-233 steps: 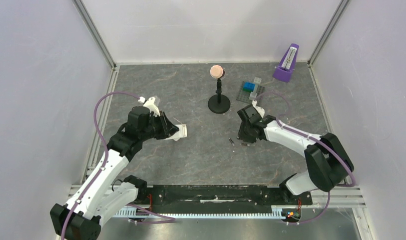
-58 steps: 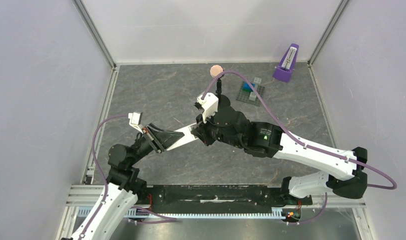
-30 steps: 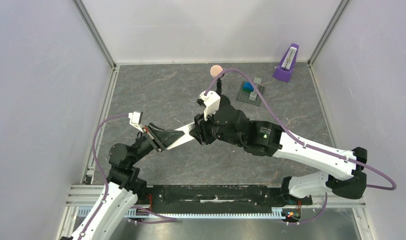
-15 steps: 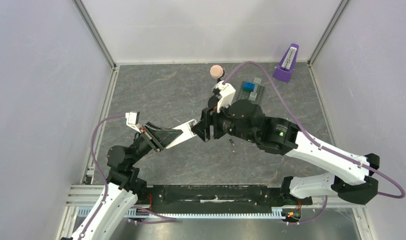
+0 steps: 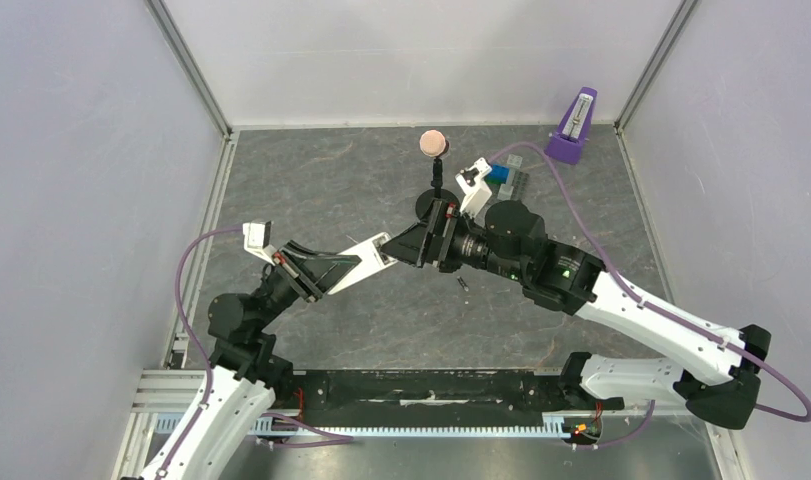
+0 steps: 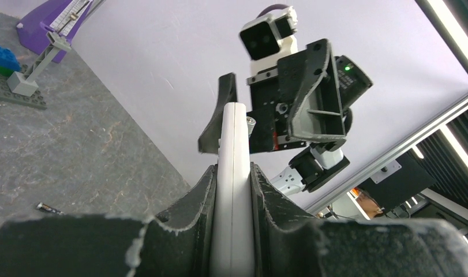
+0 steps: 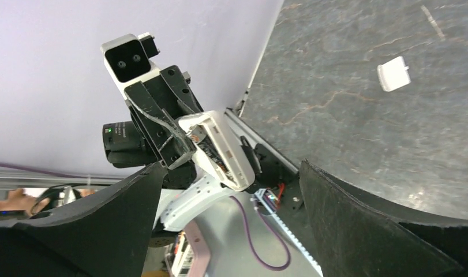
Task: Load the batteries into the remote control
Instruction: Load the battery into the remote control.
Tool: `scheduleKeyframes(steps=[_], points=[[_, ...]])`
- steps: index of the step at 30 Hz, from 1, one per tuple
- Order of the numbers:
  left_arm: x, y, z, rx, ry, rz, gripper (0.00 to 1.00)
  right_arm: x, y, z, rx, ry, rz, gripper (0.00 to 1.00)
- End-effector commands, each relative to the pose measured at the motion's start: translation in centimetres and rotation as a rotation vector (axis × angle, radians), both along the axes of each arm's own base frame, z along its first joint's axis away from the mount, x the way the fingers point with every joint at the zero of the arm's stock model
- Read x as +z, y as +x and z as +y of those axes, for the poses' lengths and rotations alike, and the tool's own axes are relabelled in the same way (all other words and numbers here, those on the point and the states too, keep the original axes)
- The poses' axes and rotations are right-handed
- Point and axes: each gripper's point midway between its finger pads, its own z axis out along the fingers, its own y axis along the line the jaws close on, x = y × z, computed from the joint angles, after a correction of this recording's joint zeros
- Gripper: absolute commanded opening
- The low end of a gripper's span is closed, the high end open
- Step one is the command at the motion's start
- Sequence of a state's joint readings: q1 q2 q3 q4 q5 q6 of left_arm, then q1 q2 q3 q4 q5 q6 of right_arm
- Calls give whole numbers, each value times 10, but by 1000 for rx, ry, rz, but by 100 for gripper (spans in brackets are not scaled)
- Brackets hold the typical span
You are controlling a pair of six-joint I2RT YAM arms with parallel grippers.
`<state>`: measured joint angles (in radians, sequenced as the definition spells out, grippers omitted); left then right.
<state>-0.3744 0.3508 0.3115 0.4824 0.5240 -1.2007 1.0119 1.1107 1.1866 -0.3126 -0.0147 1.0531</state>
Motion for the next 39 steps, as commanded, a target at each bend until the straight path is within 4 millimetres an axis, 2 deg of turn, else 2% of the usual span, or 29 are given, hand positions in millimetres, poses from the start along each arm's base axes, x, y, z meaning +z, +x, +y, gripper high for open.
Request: scheduleKeyframes(steps=[1, 5, 14, 39], points=[[38, -9, 7, 14, -65, -91, 2, 25, -8, 13, 52, 211, 64, 91], [36, -11, 6, 7, -63, -95, 2, 28, -8, 14, 49, 305, 95, 92], [29, -14, 4, -4, -19, -118, 2, 37, -9, 18, 69, 377, 109, 92], [30, -24, 6, 14, 6, -247, 2, 19, 1, 32, 50, 320, 158, 81]])
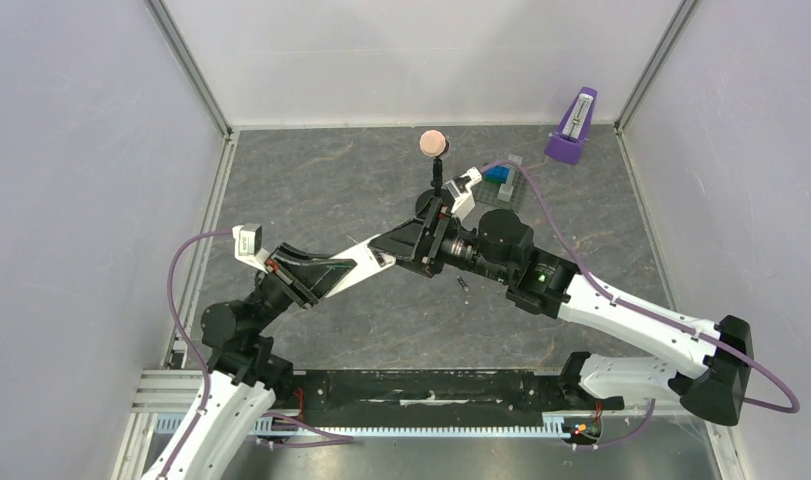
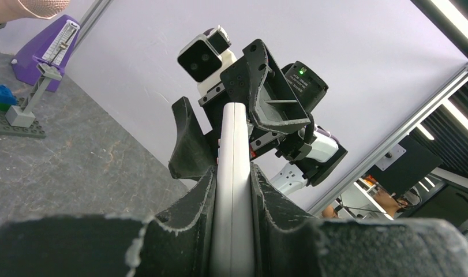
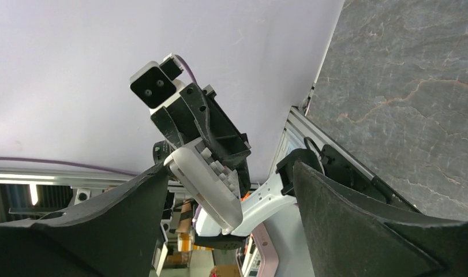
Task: Load the batteries into the remote control
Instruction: Load the battery into the remote control.
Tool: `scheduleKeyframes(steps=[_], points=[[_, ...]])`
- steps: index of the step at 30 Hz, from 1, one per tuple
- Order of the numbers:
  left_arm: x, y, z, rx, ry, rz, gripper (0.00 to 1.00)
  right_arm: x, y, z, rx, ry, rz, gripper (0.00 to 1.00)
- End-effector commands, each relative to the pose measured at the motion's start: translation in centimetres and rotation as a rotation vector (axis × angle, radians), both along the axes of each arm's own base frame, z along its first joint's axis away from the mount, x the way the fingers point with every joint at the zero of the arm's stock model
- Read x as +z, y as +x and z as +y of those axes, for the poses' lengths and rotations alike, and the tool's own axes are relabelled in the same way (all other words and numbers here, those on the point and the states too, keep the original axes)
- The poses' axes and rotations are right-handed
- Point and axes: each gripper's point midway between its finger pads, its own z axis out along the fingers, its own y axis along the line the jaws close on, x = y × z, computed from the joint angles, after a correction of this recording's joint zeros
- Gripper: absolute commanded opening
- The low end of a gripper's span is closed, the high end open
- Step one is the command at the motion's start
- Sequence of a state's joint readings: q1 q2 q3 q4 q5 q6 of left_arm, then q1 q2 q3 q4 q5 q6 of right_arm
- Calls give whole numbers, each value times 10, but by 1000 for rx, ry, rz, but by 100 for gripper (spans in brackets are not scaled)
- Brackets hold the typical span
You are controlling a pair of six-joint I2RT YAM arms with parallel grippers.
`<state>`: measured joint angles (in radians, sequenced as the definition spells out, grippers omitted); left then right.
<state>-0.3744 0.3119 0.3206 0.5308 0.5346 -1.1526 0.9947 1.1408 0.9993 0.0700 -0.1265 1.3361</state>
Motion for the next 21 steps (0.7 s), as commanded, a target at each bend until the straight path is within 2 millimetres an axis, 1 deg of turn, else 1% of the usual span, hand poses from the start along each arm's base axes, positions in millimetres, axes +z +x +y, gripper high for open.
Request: scheduleKeyframes(steps=[1, 5, 9, 15, 21], points=[[11, -11, 1, 2, 12, -119, 2, 19, 3, 3, -2, 39, -14, 80], [12, -10, 2, 7, 6, -114, 2, 9, 3, 5, 7, 22, 0, 76], [18, -8, 5, 17, -30, -92, 2, 4, 1, 3, 8, 16, 6, 71], [37, -13, 9, -2, -96, -87, 2, -4, 1, 2, 5, 11, 15, 62], [57, -15, 13, 18, -118, -106, 2, -12, 0, 1, 4, -2, 27, 57]])
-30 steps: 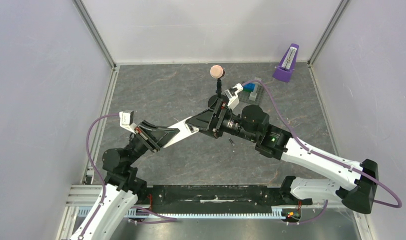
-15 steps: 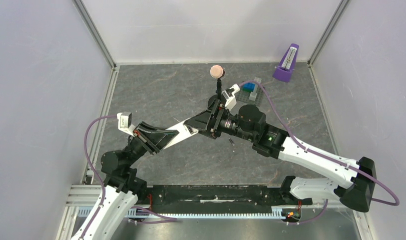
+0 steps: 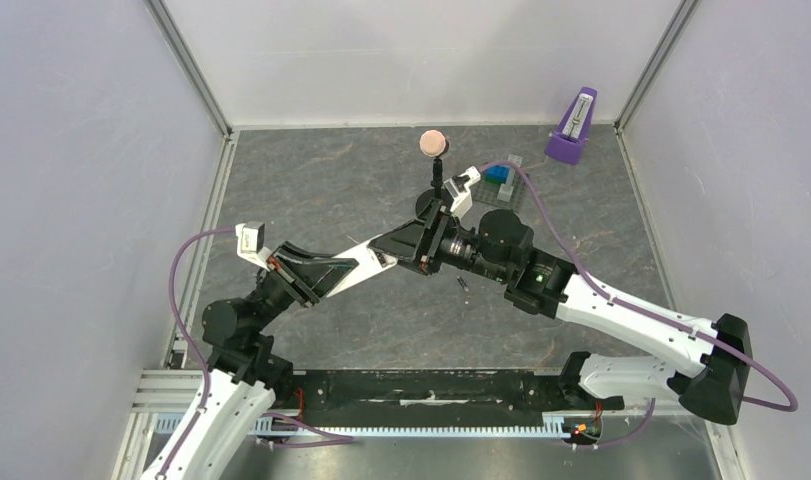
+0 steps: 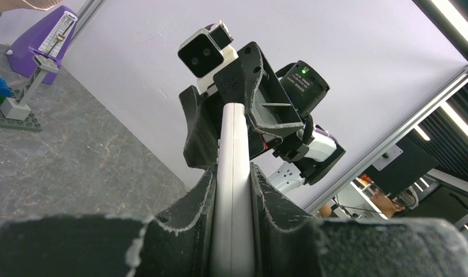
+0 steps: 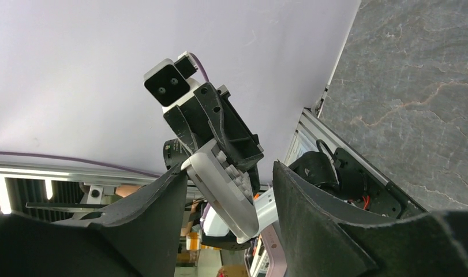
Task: Load the batteries into the remote control
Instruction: Load the battery into the remote control.
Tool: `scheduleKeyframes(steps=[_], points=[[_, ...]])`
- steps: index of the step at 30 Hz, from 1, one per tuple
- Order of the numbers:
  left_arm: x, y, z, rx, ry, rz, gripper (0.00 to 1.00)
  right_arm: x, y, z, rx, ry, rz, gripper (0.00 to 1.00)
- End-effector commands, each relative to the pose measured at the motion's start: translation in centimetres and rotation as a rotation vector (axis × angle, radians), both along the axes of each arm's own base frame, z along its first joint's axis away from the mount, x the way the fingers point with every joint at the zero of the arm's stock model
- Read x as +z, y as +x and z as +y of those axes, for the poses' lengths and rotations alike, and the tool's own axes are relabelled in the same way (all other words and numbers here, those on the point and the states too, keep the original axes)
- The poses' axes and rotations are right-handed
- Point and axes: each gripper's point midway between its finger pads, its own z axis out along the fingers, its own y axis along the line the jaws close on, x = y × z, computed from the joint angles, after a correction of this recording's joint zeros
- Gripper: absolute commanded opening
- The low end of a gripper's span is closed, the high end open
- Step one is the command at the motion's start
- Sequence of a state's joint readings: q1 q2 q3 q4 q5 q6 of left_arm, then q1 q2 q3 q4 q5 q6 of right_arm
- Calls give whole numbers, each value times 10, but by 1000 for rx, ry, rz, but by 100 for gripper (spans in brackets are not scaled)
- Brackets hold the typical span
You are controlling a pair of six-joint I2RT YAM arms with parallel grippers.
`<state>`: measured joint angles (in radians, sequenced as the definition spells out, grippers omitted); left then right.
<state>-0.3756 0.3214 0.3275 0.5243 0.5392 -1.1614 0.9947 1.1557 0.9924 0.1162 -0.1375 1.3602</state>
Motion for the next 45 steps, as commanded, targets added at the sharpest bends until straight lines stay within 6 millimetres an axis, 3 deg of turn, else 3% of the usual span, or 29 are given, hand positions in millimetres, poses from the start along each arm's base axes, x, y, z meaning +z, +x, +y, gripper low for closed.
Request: scheduleKeyframes(steps=[1, 8, 23, 27, 30, 33, 38, 41, 45], points=[[61, -17, 15, 24, -128, -125, 2, -17, 0, -4, -7, -36, 20, 57], [75, -21, 19, 29, -161, -135, 2, -27, 0, -5, -8, -57, 31, 52], [78, -18, 22, 36, -186, -92, 2, -46, 4, -4, -16, -129, 34, 46], [61, -6, 20, 77, -133, -42, 2, -22, 4, -6, -16, -68, 4, 63], [32, 13, 21, 156, -50, 56, 2, 2, 7, -15, -24, -12, -41, 78], [1, 29, 27, 240, 13, 158, 2, 12, 10, -28, -50, -18, -87, 84], [-42, 45, 40, 360, 87, 310, 2, -11, 22, -55, -126, -95, -112, 85], [-64, 51, 50, 430, 141, 389, 2, -56, 39, -76, -189, -307, -142, 81], [-88, 53, 54, 464, 219, 467, 2, -141, 65, -121, -255, -798, -172, 68]])
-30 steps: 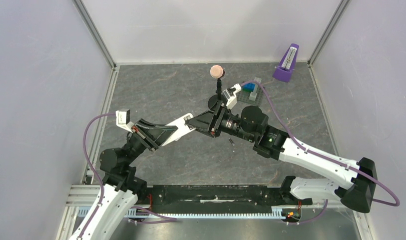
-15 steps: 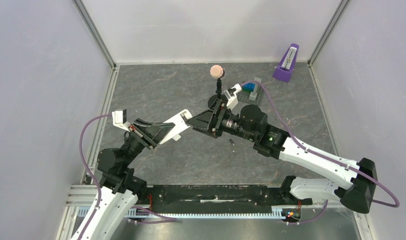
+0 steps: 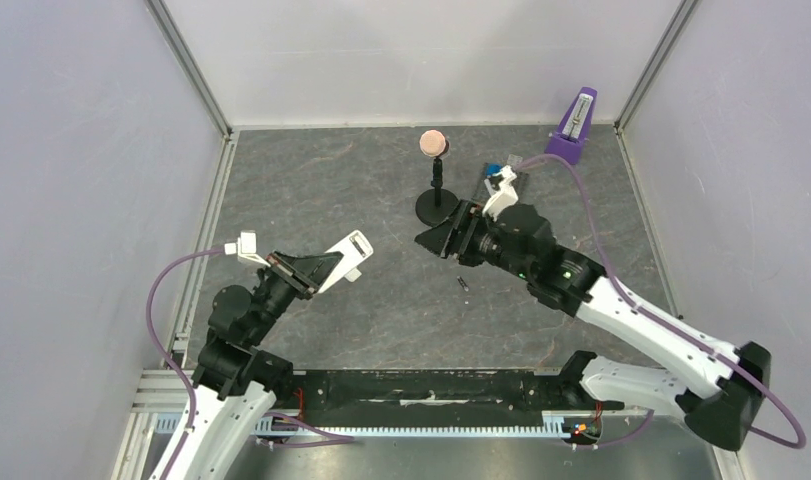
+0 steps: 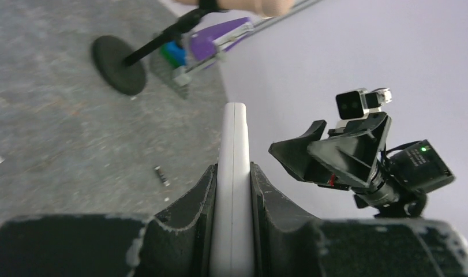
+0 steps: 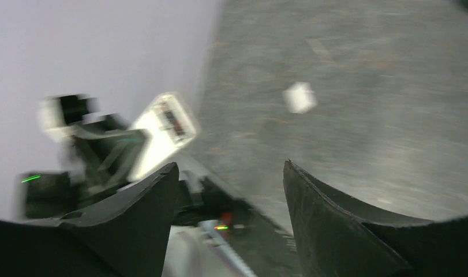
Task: Load the batteries into the remote control
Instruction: Load the battery into the remote control, then pick up the battery from the center of the board.
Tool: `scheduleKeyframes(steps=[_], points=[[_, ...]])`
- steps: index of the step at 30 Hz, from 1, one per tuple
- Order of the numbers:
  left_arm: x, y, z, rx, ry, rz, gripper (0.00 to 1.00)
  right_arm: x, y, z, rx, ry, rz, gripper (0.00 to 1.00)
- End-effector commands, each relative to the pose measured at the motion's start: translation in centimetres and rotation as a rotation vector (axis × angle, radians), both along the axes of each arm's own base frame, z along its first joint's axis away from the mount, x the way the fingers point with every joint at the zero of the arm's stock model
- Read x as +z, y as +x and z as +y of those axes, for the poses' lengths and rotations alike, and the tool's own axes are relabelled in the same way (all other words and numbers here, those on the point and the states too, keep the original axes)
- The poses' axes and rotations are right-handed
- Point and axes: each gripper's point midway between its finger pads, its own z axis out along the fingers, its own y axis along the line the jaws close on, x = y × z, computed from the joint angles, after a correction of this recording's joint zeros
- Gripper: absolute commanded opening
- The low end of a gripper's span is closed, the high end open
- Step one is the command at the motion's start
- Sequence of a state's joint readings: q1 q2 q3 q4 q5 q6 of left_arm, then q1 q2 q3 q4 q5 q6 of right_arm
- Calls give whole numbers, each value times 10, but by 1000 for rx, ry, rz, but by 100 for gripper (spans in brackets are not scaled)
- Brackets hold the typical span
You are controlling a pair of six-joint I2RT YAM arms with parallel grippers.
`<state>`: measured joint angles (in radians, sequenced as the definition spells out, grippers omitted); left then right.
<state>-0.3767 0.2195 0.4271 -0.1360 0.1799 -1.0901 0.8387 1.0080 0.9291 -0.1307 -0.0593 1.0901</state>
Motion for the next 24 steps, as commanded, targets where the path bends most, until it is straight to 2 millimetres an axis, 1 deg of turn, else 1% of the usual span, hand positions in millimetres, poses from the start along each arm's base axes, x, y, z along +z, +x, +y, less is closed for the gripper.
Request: scheduleKeyframes(steps=[1, 3, 4, 7, 13, 15, 18, 21, 24], points=[[-25, 5, 15, 80, 124, 88, 2, -114, 28, -57, -104, -629, 7, 65], [-34, 5, 14, 73, 147, 120, 2, -144, 36, -76, -122, -809, 9, 60], [-39, 5, 13, 67, 158, 133, 2, -155, 39, -80, -112, -871, 6, 59], [-48, 6, 11, 56, 176, 161, 2, -176, 48, -85, -72, -1000, -18, 58], [-57, 10, 6, 34, 199, 183, 2, -223, 56, -90, 76, -1216, -18, 59], [-60, 11, 5, 26, 205, 190, 2, -236, 58, -90, 111, -1255, -7, 58], [-61, 12, 1, 7, 212, 188, 2, -249, 61, -93, 123, -1302, 9, 49], [-59, 13, -2, -11, 213, 183, 2, -258, 62, -95, 126, -1315, 29, 46], [-61, 15, -5, -25, 216, 181, 2, -267, 60, -96, 149, -1304, 50, 45]])
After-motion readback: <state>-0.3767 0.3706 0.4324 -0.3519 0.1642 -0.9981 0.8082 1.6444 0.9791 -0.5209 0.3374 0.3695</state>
